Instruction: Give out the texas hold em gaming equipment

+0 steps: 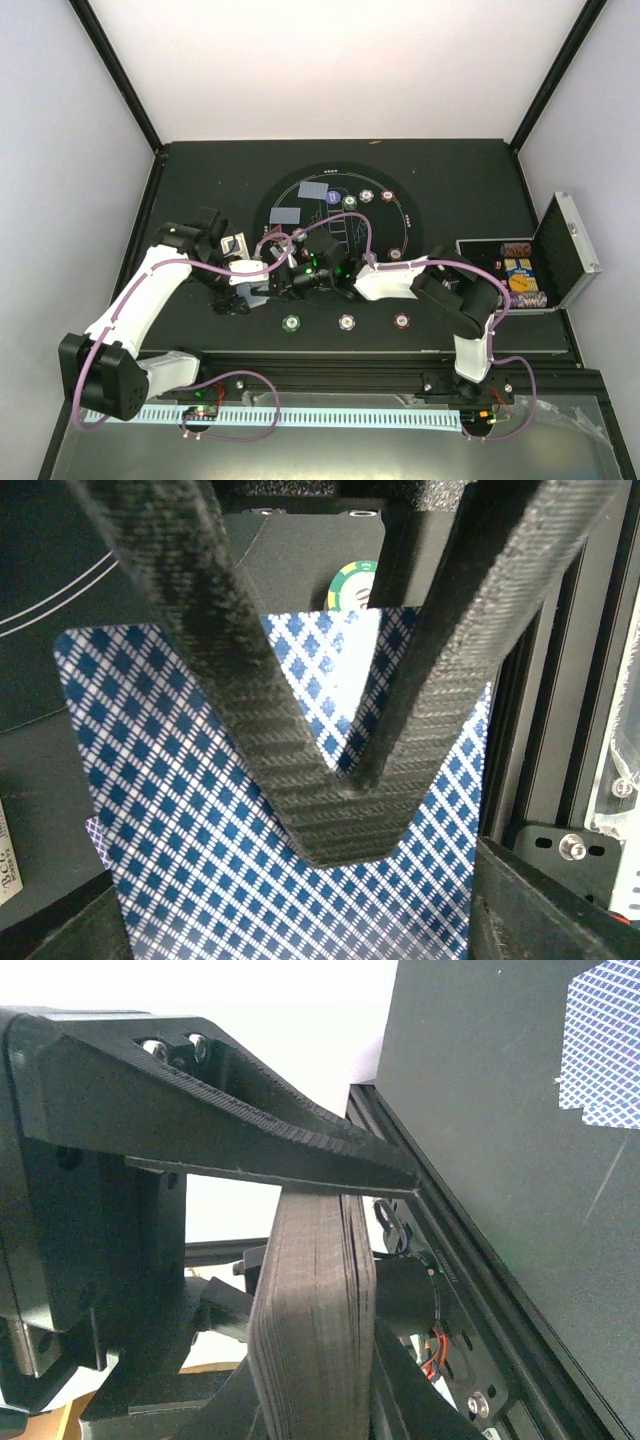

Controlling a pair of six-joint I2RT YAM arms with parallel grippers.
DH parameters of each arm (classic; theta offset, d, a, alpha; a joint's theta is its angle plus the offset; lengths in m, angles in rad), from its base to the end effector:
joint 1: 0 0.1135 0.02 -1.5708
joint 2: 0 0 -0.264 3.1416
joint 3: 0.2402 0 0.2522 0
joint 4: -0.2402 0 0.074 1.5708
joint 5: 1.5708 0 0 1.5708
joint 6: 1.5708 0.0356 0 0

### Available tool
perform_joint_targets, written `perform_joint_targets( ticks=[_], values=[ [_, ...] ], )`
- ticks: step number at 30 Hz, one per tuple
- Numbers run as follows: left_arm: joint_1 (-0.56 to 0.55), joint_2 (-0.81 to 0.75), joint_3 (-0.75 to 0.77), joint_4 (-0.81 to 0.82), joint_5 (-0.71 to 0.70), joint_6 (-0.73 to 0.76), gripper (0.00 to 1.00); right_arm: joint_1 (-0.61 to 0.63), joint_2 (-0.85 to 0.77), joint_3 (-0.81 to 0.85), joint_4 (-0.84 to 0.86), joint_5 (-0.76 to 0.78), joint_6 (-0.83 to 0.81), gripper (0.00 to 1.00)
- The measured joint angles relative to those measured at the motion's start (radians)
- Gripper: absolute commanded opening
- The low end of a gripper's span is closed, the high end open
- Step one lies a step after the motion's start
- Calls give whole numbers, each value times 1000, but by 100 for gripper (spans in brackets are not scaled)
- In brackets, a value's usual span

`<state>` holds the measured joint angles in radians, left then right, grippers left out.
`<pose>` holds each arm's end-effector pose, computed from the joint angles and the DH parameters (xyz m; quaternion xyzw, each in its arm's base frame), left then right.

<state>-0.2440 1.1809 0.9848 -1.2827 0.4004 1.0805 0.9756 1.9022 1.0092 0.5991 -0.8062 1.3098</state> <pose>0.1727 -0.0573 0.2625 0.6092 0.7664 -0.1632 0.1219 0.2034 0.3462 0.1814 0.1077 -0.7673 -0.6295 0.0590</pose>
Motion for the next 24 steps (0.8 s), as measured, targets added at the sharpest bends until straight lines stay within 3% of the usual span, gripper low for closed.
perform_joint_targets(
  ticks=[8, 12, 21, 24],
  values=[
    [0, 13, 8, -2, -13, -8, 59, 2, 4, -1, -2, 10, 5, 1],
    [-2, 11, 9, 1, -23, -8, 47, 4, 3, -2, -1, 23, 5, 1],
    [-9, 9, 9, 8, -39, -12, 3, 13, -13, 2, -58, 69, -24, 1],
    [-12, 4, 9, 9, -39, -16, 1, 14, -24, -1, -74, 85, -37, 7]
  ],
)
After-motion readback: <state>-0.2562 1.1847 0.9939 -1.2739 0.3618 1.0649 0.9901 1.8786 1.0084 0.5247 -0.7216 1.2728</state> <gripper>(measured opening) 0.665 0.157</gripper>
